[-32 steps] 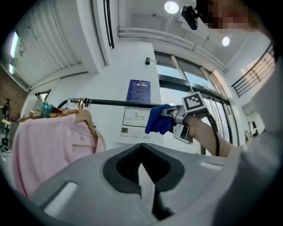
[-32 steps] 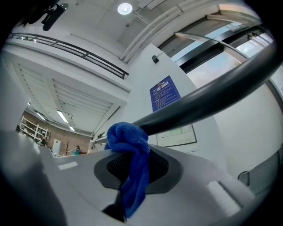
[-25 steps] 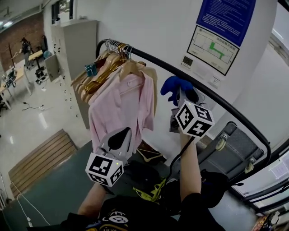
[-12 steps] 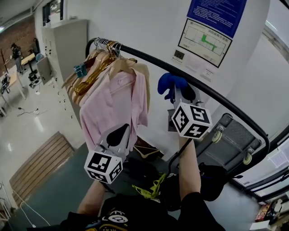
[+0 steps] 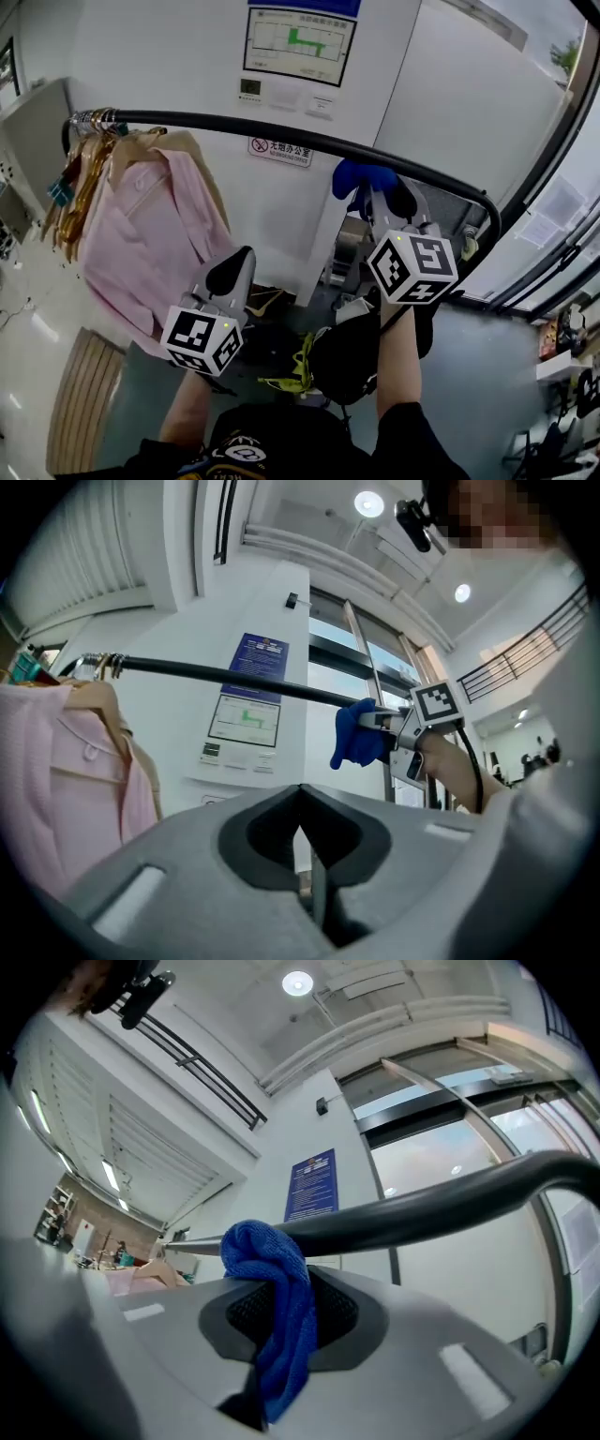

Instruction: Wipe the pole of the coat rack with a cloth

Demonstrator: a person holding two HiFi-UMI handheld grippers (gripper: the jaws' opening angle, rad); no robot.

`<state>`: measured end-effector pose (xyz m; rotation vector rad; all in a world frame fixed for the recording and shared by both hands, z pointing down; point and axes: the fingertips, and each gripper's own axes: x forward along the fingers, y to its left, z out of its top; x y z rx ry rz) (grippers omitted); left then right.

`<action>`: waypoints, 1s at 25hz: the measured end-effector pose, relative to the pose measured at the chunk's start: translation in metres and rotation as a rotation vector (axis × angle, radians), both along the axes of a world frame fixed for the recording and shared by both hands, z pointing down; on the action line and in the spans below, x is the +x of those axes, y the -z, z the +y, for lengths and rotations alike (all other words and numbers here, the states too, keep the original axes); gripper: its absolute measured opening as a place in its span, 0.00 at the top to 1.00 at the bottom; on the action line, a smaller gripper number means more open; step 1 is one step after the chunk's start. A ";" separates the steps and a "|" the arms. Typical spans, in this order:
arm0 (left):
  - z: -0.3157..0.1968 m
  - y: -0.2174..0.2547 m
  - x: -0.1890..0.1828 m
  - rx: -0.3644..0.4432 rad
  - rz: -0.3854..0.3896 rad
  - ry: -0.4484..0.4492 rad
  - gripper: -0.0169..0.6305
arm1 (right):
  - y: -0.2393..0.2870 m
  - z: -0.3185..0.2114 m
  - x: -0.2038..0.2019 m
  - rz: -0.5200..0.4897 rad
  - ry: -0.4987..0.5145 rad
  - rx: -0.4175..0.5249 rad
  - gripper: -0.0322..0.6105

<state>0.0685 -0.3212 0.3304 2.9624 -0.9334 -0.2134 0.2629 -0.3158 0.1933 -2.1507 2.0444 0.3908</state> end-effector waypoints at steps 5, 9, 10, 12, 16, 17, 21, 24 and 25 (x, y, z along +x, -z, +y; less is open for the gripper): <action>0.017 0.003 0.050 -0.003 -0.004 -0.107 0.97 | 0.004 0.054 0.073 -0.023 -0.151 -0.002 0.84; 0.029 0.002 0.074 -0.004 -0.009 -0.152 0.97 | 0.005 0.082 0.110 -0.054 -0.233 0.014 0.84; 0.032 0.001 0.076 -0.006 -0.011 -0.156 0.97 | 0.005 0.084 0.113 -0.058 -0.238 0.014 0.84; 0.035 -0.001 0.077 -0.010 -0.012 -0.152 0.97 | 0.005 0.084 0.112 -0.069 -0.241 0.015 0.85; 0.035 0.002 0.063 -0.006 -0.009 -0.107 0.97 | 0.004 0.066 0.092 -0.077 -0.177 0.016 0.85; 0.035 0.003 0.057 -0.004 -0.007 -0.091 0.97 | 0.003 0.059 0.084 -0.073 -0.154 0.013 0.85; 0.030 0.006 0.021 -0.001 -0.003 0.003 0.97 | 0.003 0.022 0.038 -0.059 -0.040 -0.005 0.85; 0.023 0.002 -0.020 -0.016 -0.004 0.112 0.97 | 0.002 -0.011 -0.003 -0.045 0.062 -0.018 0.85; 0.020 0.000 -0.037 -0.018 -0.003 0.160 0.97 | 0.001 -0.025 -0.020 -0.042 0.103 -0.022 0.85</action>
